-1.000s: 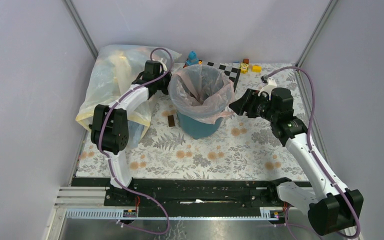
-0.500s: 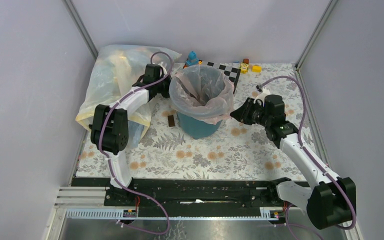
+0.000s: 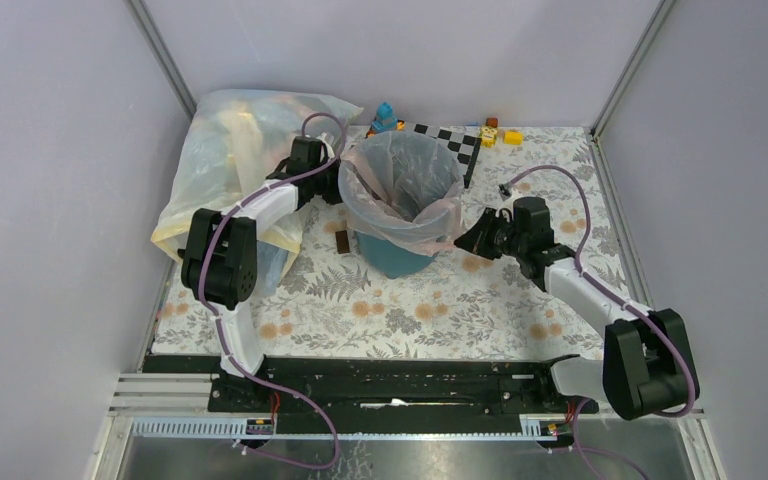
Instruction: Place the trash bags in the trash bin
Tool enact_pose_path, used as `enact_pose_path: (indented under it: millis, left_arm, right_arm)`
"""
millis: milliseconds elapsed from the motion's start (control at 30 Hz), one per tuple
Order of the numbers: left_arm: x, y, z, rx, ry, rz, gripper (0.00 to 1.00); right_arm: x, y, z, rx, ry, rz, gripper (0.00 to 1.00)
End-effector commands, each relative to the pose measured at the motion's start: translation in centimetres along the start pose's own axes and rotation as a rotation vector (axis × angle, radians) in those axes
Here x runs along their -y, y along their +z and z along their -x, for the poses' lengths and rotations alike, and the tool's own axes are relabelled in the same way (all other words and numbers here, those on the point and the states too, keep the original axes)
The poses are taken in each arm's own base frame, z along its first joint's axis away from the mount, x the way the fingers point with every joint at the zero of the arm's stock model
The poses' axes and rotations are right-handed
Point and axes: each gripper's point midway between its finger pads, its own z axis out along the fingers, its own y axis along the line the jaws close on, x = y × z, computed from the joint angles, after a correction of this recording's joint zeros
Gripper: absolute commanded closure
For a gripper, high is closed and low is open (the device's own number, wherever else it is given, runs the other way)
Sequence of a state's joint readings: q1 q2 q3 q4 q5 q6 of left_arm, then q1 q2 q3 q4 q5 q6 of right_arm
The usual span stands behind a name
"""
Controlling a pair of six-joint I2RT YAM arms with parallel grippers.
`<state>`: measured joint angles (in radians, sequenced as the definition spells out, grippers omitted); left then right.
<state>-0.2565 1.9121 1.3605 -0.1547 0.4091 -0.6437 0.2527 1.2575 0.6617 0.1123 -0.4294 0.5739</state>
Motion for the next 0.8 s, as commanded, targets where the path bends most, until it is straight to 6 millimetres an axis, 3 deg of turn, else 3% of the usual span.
enact_pose_path:
  millis: [0, 167, 367, 600, 767]
  left_arm:
    - [0.4, -0.4, 0.9, 0.056, 0.046, -0.004, 1.0]
    - [0.2, -0.3, 0.8, 0.057, 0.045, 0.001, 1.0]
    - [0.8, -1.2, 1.6, 0.088, 0.057, 0.001, 1.0]
    - [1.5, -5.2, 4.2, 0.281, 0.05, 0.055, 0.63]
    - [2.4, -8.4, 4.9, 0.386, 0.041, 0.053, 0.5]
  right_arm:
    - [0.6, 0.9, -0.3, -0.004, 0.012, 0.004, 0.89]
    - [1.2, 1.4, -0.7, -0.02, 0.024, -0.005, 0.87]
    - [0.9, 1.3, -0.6, -0.024, 0.01, 0.007, 0.74]
    - [-0.4, -1.3, 2.3, 0.122, -0.064, -0.018, 0.52]
    - [-1.7, -3.6, 3.7, 0.226, -0.124, 0.002, 0.3]
